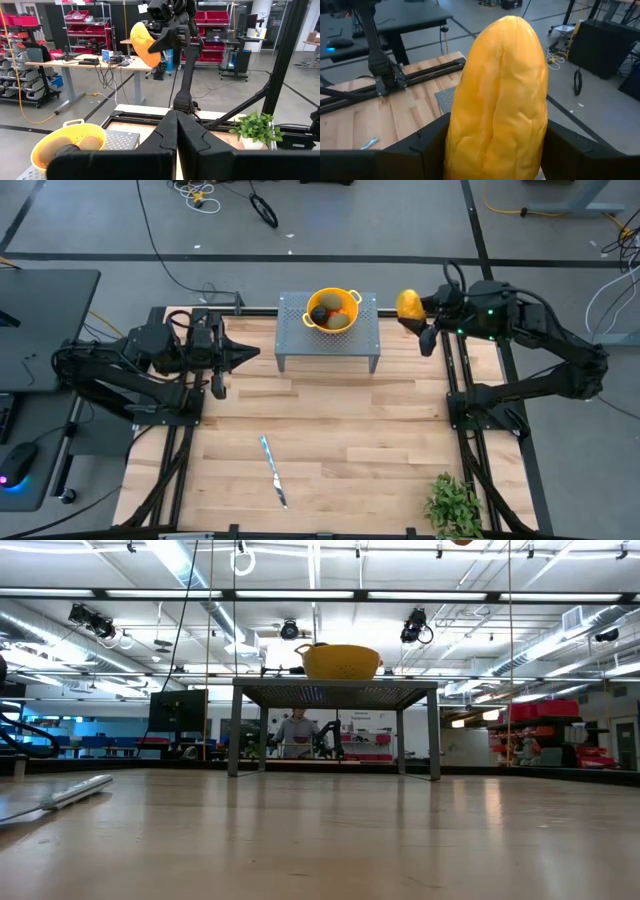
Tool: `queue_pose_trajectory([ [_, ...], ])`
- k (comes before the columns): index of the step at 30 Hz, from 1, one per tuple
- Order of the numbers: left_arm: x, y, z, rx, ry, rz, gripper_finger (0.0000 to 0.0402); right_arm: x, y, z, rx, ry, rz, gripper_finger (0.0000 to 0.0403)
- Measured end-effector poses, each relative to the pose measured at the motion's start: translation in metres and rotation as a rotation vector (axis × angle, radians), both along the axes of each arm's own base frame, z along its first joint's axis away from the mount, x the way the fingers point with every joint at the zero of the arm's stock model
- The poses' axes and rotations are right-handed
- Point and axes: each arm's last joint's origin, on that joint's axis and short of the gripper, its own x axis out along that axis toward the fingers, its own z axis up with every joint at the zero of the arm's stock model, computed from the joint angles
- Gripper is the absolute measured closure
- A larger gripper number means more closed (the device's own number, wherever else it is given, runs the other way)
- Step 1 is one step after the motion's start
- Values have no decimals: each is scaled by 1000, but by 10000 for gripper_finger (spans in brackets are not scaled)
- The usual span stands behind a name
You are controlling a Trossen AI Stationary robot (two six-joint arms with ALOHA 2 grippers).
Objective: Pick & Place Fruit
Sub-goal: Put the mango into the yellow colander bowl on the shelf
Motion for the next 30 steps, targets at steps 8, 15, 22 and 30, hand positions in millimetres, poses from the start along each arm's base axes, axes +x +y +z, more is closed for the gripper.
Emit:
queue_pose_trajectory([
  [8,0,0,0,0,0,0,401,-1,0,-1,3,12,-2,149],
  [15,0,0,0,0,0,0,401,0,-1,-2,9,12,-21,149],
  [22,0,0,0,0,0,0,401,19,-5,-12,23,56,-24,149],
  [30,0,0,0,0,0,0,401,50,-17,-31,16,113,-25,149],
])
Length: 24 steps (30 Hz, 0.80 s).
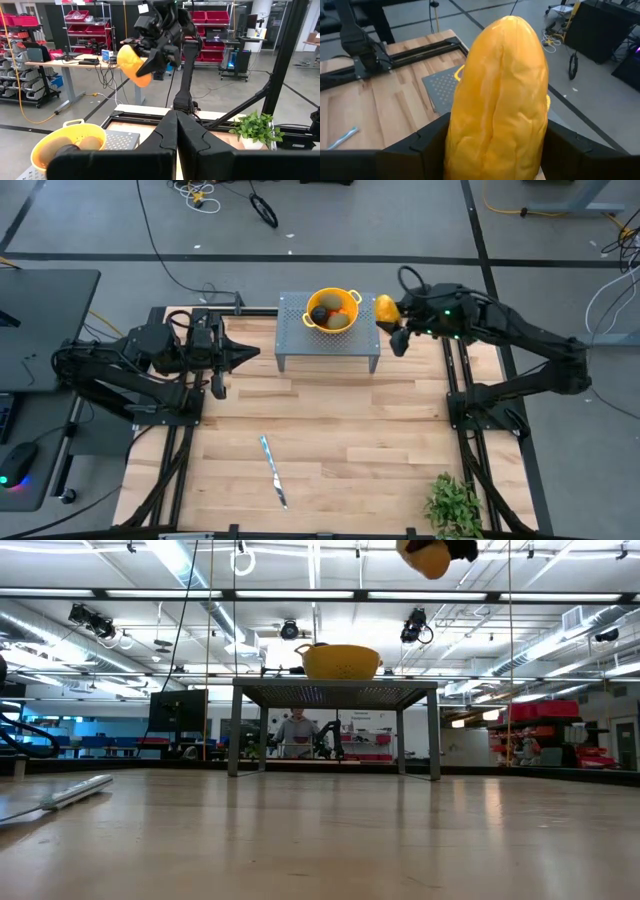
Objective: Pick & Place Fruit
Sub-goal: Put the mango into the yellow colander bowl on the shelf
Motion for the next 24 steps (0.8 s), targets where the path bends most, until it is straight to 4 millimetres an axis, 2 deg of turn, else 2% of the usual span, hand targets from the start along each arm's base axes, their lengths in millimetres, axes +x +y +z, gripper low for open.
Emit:
queue_pose_trajectory([
  [7,0,0,0,0,0,0,401,15,-9,-9,27,32,18,149],
  [16,0,0,0,-1,0,0,401,17,-18,-12,37,40,2,149],
  [24,0,0,0,8,2,0,401,27,-28,-7,2,-51,30,149],
])
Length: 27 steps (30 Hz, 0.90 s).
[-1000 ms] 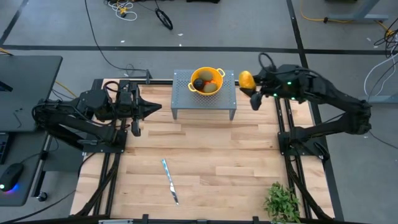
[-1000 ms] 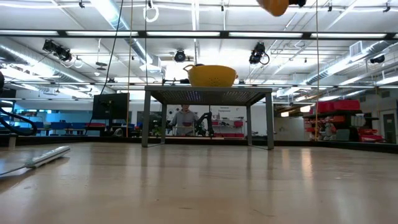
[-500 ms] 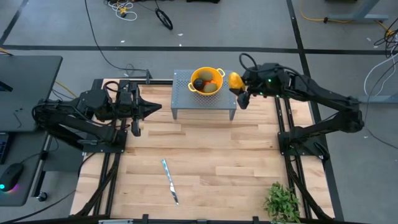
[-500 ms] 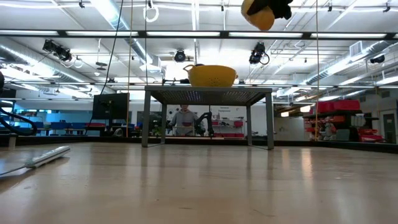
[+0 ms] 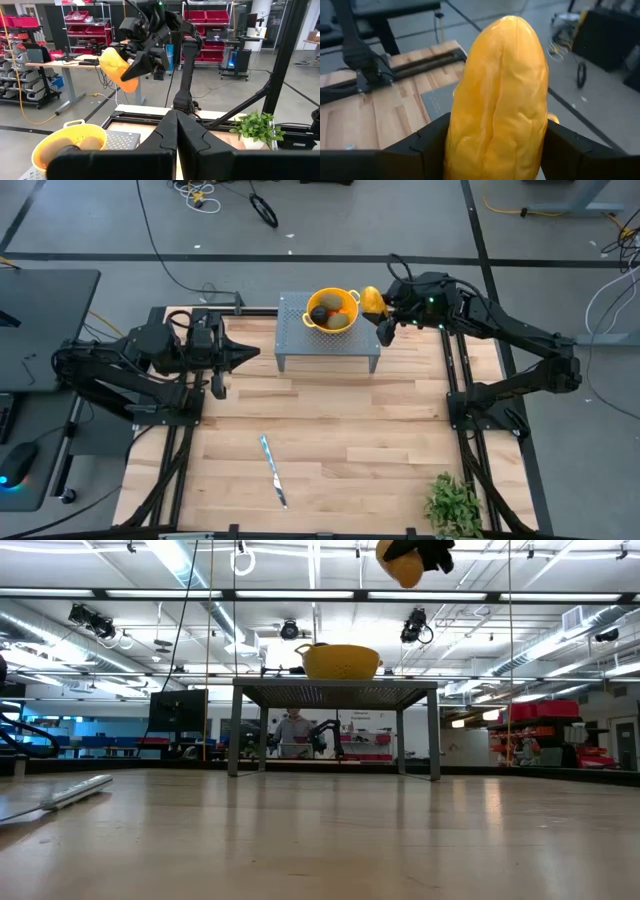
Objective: Pick & Place Fruit
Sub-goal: Put the mango into the yellow colander bowl on the shelf
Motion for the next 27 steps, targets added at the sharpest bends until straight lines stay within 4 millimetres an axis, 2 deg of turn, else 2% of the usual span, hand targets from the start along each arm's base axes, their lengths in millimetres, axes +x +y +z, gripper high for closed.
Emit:
queue_pose_trajectory([
  [11,0,0,0,0,-1,0,401,26,-26,-3,-26,-121,52,149],
  [27,0,1,0,-1,-1,19,401,24,-47,-4,-42,-143,25,149],
])
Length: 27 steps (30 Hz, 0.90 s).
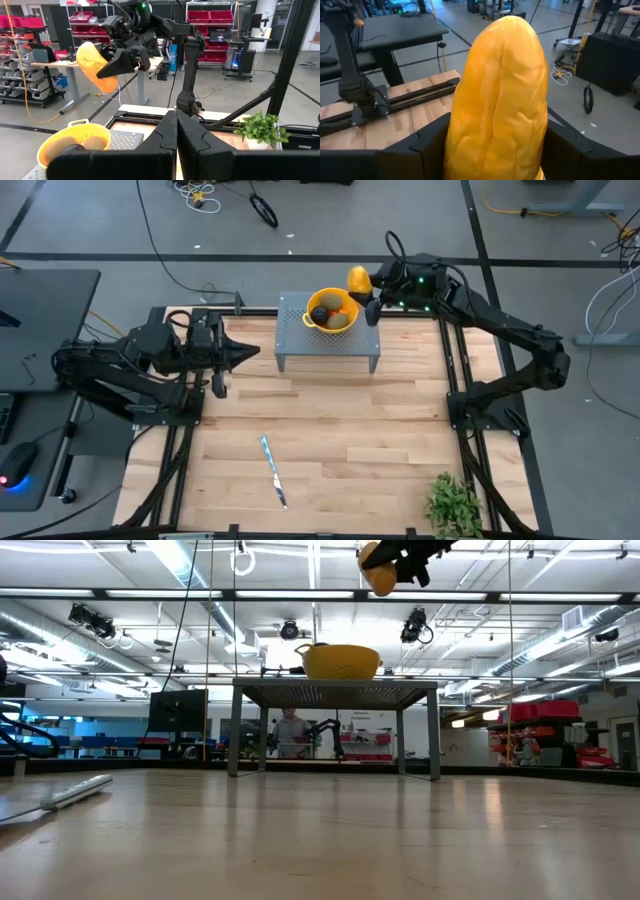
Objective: Pick & Place Fruit
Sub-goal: Put the mango into the yellow colander bowl on the shelf
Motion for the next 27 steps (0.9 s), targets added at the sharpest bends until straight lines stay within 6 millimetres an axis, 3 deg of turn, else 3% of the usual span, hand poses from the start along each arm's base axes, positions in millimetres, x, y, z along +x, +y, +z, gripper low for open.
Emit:
queue_pose_trajectory([
  [6,0,0,0,0,0,4,401,6,-7,-1,-23,-26,-10,149],
  [19,0,1,0,0,0,18,401,43,-29,-34,-6,8,-16,149],
  [27,0,1,0,0,0,26,401,48,-38,-43,6,28,-31,149],
])
